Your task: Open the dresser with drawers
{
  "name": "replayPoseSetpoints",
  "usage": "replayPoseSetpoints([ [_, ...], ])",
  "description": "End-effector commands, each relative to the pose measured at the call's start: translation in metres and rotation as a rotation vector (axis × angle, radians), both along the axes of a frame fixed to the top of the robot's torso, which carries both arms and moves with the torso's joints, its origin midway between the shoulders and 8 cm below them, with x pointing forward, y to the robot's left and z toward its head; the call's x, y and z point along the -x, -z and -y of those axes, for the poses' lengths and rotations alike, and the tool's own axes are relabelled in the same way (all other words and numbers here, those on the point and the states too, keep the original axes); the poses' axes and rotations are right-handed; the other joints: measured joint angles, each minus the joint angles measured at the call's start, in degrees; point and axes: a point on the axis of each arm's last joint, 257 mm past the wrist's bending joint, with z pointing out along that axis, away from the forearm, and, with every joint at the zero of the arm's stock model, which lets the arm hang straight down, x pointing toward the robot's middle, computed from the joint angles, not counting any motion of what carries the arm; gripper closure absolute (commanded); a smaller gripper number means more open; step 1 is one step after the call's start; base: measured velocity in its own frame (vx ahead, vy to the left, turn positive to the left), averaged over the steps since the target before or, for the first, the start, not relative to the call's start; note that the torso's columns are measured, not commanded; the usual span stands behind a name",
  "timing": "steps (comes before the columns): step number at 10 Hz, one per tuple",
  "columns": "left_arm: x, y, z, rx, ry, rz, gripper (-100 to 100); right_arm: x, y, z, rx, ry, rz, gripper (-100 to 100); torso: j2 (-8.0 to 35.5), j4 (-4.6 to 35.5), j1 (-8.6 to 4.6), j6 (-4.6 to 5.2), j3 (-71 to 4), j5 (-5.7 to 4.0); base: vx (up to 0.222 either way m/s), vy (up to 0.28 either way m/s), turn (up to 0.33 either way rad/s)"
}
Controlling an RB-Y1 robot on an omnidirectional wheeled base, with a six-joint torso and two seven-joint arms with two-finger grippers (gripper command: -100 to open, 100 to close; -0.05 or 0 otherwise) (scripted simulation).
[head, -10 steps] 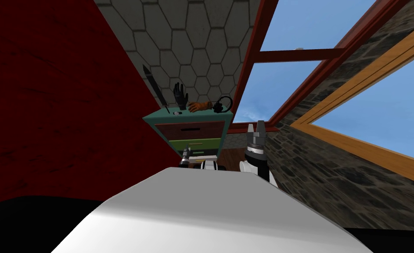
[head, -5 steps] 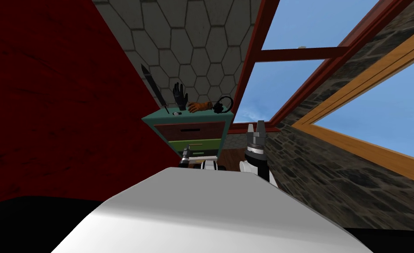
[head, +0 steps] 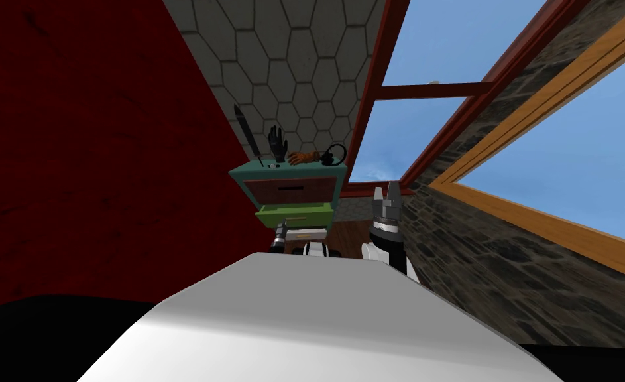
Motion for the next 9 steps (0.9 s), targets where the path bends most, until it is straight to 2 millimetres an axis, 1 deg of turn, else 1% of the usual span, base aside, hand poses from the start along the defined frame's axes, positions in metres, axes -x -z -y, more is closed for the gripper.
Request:
replayPoseSetpoints([
  [1,0.003,-0.003,0.001,-0.001,0.004,0.004,100,0.000,0.000,0.000,0.000,0.000,0.000,0,0.1,-0.1,0.03,-0.03,0.0,0.03,-0.182,-0.034,0.027],
  [3,0.005,-0.004,0.002,-0.002,0.007,0.006,100,0.000,0.000,0.000,0.000,0.000,0.000,0,0.4,0.0,-0.05,0.03,0.2,0.07,-0.164,-0.015,0.015],
  [4,0.000,-0.007,0.001,0.000,0.006,0.001,-100,0.000,0.000,0.000,0.000,0.000,0.000,0,0.3,0.0,0.02,0.02,0.2,0.06,-0.085,-0.004,0.004],
  [9,-0.028,-0.033,-0.002,0.000,0.010,0.001,-100,0.000,0.000,0.000,0.000,0.000,0.000,0,0.2,-0.1,0.01,0.03,0.2,0.10,-0.036,-0.009,0.007],
])
